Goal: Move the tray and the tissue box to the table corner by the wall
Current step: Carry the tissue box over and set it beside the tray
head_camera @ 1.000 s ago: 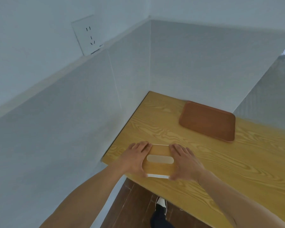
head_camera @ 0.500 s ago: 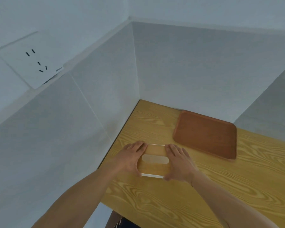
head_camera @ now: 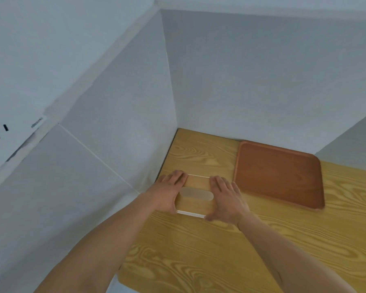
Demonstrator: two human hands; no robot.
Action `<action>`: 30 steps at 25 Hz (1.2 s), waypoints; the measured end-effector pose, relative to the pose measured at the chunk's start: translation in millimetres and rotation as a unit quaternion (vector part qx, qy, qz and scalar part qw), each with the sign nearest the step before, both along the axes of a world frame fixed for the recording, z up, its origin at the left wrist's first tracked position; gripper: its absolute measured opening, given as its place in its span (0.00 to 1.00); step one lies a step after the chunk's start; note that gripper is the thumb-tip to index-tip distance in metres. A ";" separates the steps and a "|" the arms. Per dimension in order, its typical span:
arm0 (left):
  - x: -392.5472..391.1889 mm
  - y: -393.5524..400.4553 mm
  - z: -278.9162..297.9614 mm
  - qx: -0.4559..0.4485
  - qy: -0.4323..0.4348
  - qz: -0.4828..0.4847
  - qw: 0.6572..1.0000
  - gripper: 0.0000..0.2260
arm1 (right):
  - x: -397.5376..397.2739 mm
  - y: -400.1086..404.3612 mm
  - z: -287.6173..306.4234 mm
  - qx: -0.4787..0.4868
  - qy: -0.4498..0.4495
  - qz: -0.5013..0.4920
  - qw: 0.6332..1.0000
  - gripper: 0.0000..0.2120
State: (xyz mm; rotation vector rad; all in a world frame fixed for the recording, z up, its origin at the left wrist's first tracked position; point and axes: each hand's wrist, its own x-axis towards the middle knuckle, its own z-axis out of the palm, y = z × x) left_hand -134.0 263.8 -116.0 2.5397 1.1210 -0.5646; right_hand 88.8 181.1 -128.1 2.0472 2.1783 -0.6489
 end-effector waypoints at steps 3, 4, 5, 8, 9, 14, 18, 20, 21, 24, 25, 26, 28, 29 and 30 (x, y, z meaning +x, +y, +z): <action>-2.0 20.3 -1.0 0.003 0.023 -0.004 1.000 0.59 | -12.7 16.8 -1.9 -0.003 -0.005 -0.009 1.000 0.63; -1.9 24.4 -2.3 0.002 0.029 -0.004 1.000 0.60 | -15.5 20.3 -2.4 -0.003 -0.008 -0.013 1.000 0.63; -2.3 28.3 -3.3 -0.001 0.033 -0.002 0.999 0.61 | -17.5 23.9 -2.7 -0.005 -0.011 -0.016 1.000 0.63; -4.6 36.9 -6.4 -0.008 0.038 0.002 0.999 0.62 | -20.8 29.8 -4.7 -0.003 -0.019 -0.019 1.000 0.63; -5.1 38.0 -7.3 -0.010 0.040 0.004 0.999 0.62 | -21.4 30.8 -4.8 -0.004 -0.019 -0.019 1.000 0.63; -8.0 29.0 -9.4 -0.022 0.025 0.040 0.999 0.60 | -26.3 25.8 -2.1 -0.010 -0.007 -0.027 1.000 0.63; -17.5 -4.9 -14.0 -0.009 -0.063 0.101 0.993 0.53 | -27.3 -13.2 -6.2 0.052 0.007 -0.015 0.999 0.50; -24.1 -32.9 -21.3 0.009 -0.094 0.110 0.989 0.48 | -26.5 -36.6 -11.1 0.073 -0.011 0.004 0.997 0.43; -27.2 -46.5 -25.8 0.023 -0.100 0.107 0.989 0.46 | -26.1 -45.5 -13.6 0.079 -0.017 0.011 0.997 0.41; -36.4 -76.7 -36.6 0.037 -0.086 0.100 0.991 0.43 | -28.2 -61.9 -19.5 0.065 -0.023 0.032 0.997 0.37; -38.1 -82.4 -39.6 0.039 -0.077 0.099 0.991 0.42 | -29.2 -65.1 -21.1 0.062 -0.024 0.033 0.997 0.37; -38.3 -85.8 -41.5 0.042 -0.070 0.097 0.992 0.42 | -30.1 -67.1 -22.3 0.061 -0.025 0.032 0.997 0.37; -37.7 -87.2 -42.8 0.042 -0.064 0.099 0.992 0.41 | -33.1 -68.9 -24.7 0.056 -0.030 0.027 0.998 0.37; -37.6 -87.1 -43.2 0.043 -0.063 0.100 0.992 0.41 | -34.6 -69.4 -25.5 0.055 -0.033 0.024 0.998 0.37; -38.0 -87.3 -43.3 0.045 -0.060 0.100 0.992 0.41 | -36.2 -69.8 -26.5 0.052 -0.035 0.020 0.998 0.38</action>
